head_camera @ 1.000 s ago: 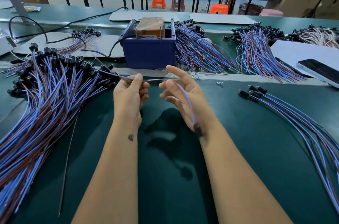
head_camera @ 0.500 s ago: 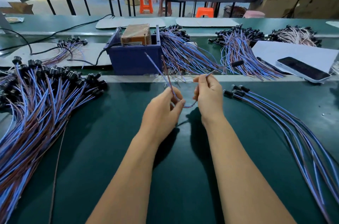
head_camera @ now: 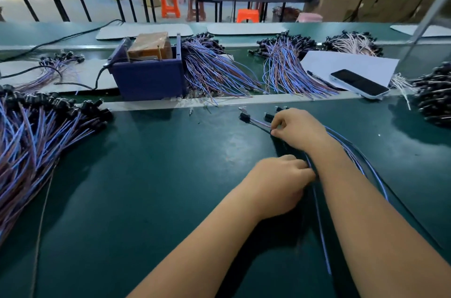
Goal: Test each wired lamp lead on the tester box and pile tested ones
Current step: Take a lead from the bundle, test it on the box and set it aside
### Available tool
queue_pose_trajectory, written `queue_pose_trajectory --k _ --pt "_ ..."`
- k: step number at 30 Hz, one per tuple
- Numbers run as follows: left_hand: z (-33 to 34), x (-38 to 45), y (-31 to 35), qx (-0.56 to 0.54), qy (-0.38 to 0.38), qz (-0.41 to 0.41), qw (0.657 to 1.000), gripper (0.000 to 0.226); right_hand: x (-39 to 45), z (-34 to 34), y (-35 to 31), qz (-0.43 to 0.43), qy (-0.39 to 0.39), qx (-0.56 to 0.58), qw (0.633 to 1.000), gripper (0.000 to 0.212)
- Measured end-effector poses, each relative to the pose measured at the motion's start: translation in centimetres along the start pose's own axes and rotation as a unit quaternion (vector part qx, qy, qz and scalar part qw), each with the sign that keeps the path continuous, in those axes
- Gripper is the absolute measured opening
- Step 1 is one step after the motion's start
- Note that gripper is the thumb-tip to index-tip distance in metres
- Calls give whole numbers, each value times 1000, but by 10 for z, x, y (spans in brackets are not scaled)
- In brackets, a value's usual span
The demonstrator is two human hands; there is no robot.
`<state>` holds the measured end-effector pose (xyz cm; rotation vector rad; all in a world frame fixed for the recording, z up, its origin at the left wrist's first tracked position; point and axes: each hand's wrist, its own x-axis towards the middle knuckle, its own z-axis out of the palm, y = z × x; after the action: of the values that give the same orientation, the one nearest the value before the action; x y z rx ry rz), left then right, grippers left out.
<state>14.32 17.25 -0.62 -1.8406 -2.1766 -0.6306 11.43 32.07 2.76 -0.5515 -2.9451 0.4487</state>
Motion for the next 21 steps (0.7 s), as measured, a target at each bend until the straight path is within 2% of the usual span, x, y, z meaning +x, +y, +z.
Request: queue_pose_trajectory --k 3,7,10,13,15,17,19,21 --pt "9 12 20 -17 -39 -16 999 17 -7 -6 13 22 17 -14 1000 9" --pt "18 19 43 -101 -28 -38 994 18 -12 -22 31 84 17 -60 995 15" --pt "17 24 45 -167 -49 -60 983 16 -14 -25 40 123 15 -79 989 7" --pt "10 23 37 -211 -54 -92 972 17 -16 -21 38 134 41 -89 986 10" --pt "1 15 22 -210 -20 -135 968 18 -15 -15 26 112 84 -81 987 21" --pt "-10 2 -2 -205 31 -220 953 16 -12 -5 6 76 126 -50 988 21" --pt "-22 -16 -27 -221 105 -325 913 13 -7 9 -21 30 147 -23 988 18" --pt "-35 -33 -49 -204 194 -397 874 14 -5 24 -52 -18 142 4 990 20"
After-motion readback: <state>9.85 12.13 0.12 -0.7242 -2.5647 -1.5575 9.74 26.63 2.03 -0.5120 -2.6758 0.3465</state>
